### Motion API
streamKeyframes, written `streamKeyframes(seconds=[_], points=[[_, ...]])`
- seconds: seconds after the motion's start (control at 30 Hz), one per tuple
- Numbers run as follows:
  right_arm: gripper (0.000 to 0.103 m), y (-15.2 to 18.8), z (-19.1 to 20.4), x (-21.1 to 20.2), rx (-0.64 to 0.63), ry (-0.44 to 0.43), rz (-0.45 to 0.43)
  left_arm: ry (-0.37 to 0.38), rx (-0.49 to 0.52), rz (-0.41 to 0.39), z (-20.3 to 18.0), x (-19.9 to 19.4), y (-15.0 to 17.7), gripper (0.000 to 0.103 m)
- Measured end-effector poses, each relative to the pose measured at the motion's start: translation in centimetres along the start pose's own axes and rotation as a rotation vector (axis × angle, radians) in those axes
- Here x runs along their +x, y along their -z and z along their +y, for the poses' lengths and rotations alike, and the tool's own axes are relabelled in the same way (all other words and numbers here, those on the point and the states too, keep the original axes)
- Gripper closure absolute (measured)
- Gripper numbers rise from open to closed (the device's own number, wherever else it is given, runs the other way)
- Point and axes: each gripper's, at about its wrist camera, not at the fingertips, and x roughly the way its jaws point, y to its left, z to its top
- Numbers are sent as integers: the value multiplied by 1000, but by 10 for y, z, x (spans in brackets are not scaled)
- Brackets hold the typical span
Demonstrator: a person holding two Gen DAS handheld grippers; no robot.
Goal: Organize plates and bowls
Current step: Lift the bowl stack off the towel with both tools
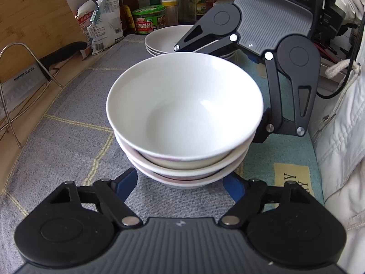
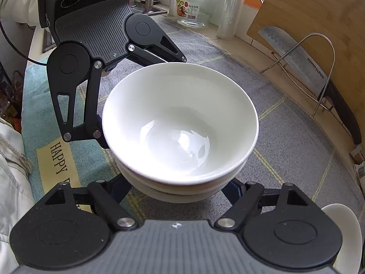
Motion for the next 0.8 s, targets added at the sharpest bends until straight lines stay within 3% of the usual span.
streamKeyframes(seconds=[0.37, 0.8], points=[[17, -4, -2, 2, 4, -6, 24, 38, 66, -8, 1, 1, -2, 24], [18, -3, -2, -1, 17, -6, 28, 33, 44, -4, 1, 3, -3, 24]])
